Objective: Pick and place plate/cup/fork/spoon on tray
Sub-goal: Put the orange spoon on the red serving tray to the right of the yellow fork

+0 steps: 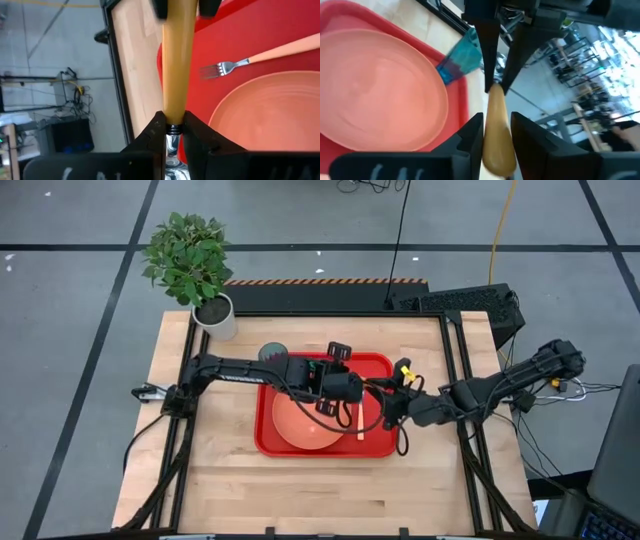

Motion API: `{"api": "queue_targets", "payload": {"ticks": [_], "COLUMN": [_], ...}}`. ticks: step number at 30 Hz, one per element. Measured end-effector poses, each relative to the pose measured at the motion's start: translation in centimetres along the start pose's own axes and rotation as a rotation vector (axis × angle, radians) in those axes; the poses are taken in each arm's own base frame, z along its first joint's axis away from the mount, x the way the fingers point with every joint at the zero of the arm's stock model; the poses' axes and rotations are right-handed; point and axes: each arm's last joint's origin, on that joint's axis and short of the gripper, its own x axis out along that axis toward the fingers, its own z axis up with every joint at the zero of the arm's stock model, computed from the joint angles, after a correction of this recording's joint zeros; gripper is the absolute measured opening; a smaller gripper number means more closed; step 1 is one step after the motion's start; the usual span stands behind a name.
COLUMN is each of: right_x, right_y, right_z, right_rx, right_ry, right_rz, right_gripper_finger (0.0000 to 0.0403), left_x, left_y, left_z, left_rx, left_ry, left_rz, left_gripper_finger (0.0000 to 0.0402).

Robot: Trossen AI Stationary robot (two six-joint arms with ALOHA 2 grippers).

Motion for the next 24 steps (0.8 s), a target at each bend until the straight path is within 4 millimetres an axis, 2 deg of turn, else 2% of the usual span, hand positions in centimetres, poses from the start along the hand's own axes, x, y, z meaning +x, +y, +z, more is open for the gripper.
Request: {"api": "queue_targets", "payload": {"ticks": [5, 14, 24], "right_x": [0.39, 0.48, 0.48], "right_y": [-0.29, -0.45, -0.46], "right_z": [-0.14, -0.09, -0.07], "right_rx": [0.024, 0.055, 0.057], "right_ry": [0.003, 0.000, -0.003], "right_rz": [0.010, 0.000, 0.003], "right_gripper_finger": [0.0108, 0.0145, 0.0130], "left_x": [-0.60, -0.76, -0.77], "left_y": [-0.75, -0.92, -0.89], "left_z": [0.61, 0.80, 0.92], "left_rx": [0.018, 0.022, 0.015], "left_ry": [-0.026, -0.037, -0.050], "left_rz": [0.020, 0.026, 0.026], "left_gripper_finger": [0.0037, 0.0037, 0.0037]}}
